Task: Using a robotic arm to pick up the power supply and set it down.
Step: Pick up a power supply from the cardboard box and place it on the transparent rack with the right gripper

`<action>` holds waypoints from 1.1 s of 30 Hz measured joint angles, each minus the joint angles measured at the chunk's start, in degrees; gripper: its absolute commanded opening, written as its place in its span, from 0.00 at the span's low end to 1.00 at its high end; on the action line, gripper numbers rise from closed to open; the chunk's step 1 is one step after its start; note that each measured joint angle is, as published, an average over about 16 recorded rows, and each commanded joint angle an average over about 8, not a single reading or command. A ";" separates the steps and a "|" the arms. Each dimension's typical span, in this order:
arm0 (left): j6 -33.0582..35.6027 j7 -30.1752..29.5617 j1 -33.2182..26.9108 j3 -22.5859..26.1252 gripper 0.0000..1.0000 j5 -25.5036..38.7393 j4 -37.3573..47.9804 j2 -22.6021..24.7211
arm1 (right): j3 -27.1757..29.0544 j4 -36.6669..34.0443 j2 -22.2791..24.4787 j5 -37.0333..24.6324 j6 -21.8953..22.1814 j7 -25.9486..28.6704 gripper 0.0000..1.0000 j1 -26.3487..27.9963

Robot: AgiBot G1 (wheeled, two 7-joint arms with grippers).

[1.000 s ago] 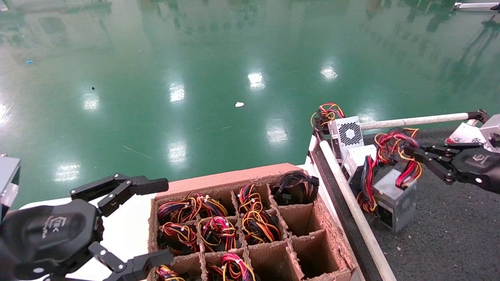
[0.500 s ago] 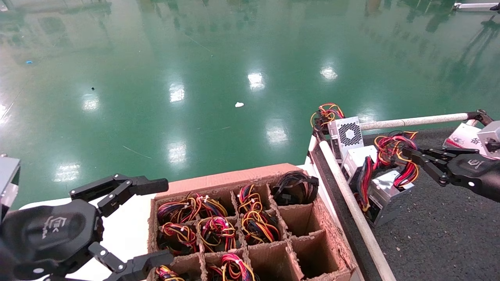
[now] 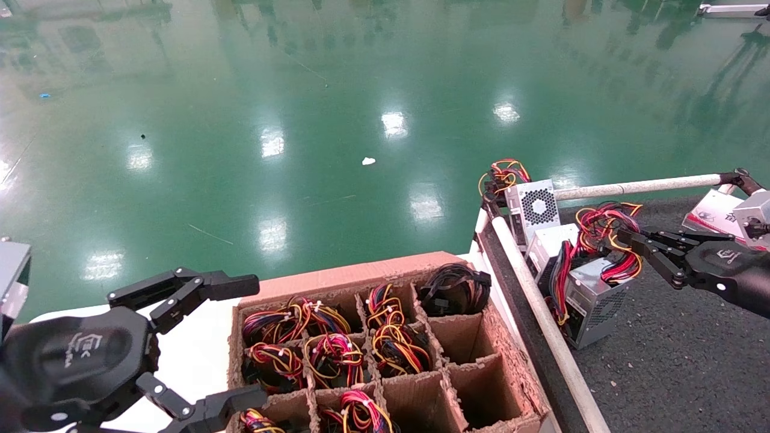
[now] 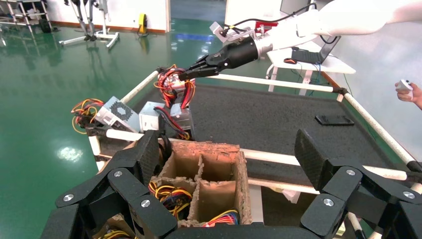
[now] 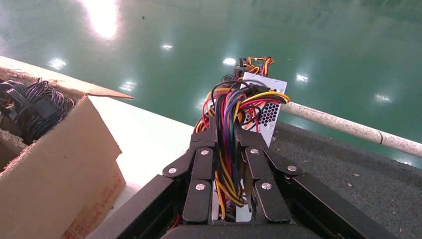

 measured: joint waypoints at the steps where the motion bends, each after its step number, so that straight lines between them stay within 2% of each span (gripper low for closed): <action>1: 0.00 0.00 0.00 0.00 1.00 0.00 0.00 0.00 | -0.05 -0.88 -0.64 -0.12 0.76 -0.46 0.00 0.05; 11: 0.00 0.00 0.00 0.00 1.00 0.00 0.00 0.00 | 0.16 -7.10 -5.94 -0.12 6.38 -3.66 0.00 0.56; 28: 0.00 0.00 0.00 0.00 1.00 0.00 0.00 0.00 | 2.44 -12.51 -8.37 3.18 7.80 -6.64 0.01 -2.75; 29: 0.00 0.00 0.00 0.00 1.00 0.00 0.00 0.00 | 2.54 -12.63 -8.42 3.32 7.82 -6.75 0.06 -2.98; 33: 0.00 0.00 0.00 0.00 1.00 0.00 0.00 0.00 | 2.94 -12.99 -8.65 3.90 8.01 -7.06 0.56 -3.64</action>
